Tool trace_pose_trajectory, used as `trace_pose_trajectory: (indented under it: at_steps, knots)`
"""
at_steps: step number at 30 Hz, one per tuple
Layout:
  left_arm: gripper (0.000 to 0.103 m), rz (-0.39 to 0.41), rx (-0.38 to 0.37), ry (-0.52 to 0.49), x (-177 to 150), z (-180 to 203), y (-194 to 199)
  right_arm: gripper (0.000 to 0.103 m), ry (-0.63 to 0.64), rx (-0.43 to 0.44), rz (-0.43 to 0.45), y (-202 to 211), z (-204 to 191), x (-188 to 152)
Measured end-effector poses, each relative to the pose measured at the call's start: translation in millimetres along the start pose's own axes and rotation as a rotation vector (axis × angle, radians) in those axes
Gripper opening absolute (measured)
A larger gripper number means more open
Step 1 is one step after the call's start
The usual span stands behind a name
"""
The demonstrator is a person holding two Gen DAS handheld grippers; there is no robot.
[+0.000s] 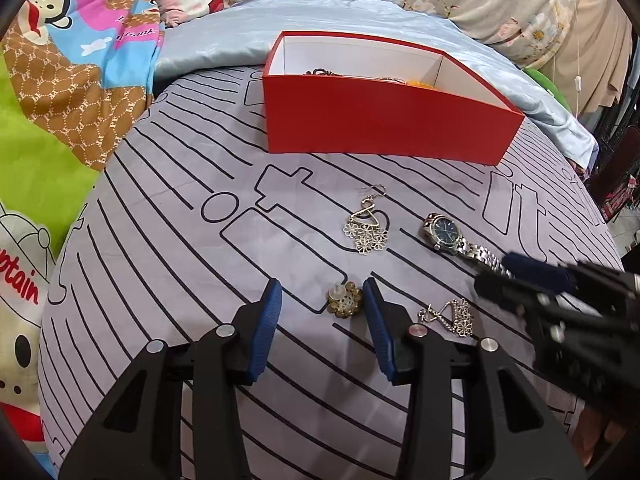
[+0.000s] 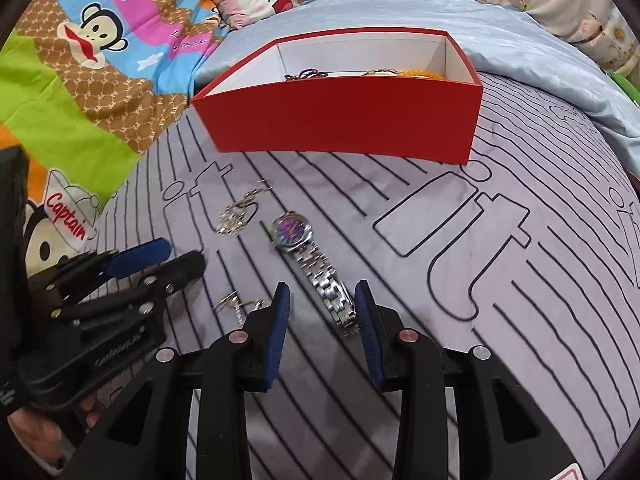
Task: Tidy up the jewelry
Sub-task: 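Grasp the gold flower pendant with the left gripper while the right grasps the silver watch, then carry the gold pendant and silver watch with both grippers into the red box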
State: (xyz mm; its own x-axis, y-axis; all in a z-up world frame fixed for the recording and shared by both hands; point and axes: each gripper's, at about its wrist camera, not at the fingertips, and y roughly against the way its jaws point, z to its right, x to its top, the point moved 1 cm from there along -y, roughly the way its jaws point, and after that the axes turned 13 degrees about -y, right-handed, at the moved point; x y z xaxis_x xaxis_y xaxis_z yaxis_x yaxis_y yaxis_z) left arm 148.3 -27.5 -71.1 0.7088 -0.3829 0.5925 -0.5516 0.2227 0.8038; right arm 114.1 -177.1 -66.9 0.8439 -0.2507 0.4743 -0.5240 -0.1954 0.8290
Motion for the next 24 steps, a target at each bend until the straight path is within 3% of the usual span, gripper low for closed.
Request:
trace_pose_trajectory:
  at_steps: [5, 14, 17, 24]
  knots:
    - [0.037, -0.001, -0.001, 0.004, -1.7, -0.8, 1.4, 0.037, 0.05, -0.024, 0.043, 0.1, -10.8, 9.6]
    - [0.026, 0.006, -0.019, 0.024, -4.4, -8.5, 2.5, 0.038, 0.095, -0.036, 0.024, -25.8, -26.8, 22.2]
    - [0.025, 0.008, -0.027, 0.028, -4.9, -10.0, 2.8, 0.024, 0.106, -0.054, 0.036, -26.7, -29.3, 21.6]
    - [0.017, 0.008, -0.063, 0.051, -5.0, -13.7, 3.5, 0.024, 0.056, -0.034, 0.044, -19.8, -21.8, 22.0]
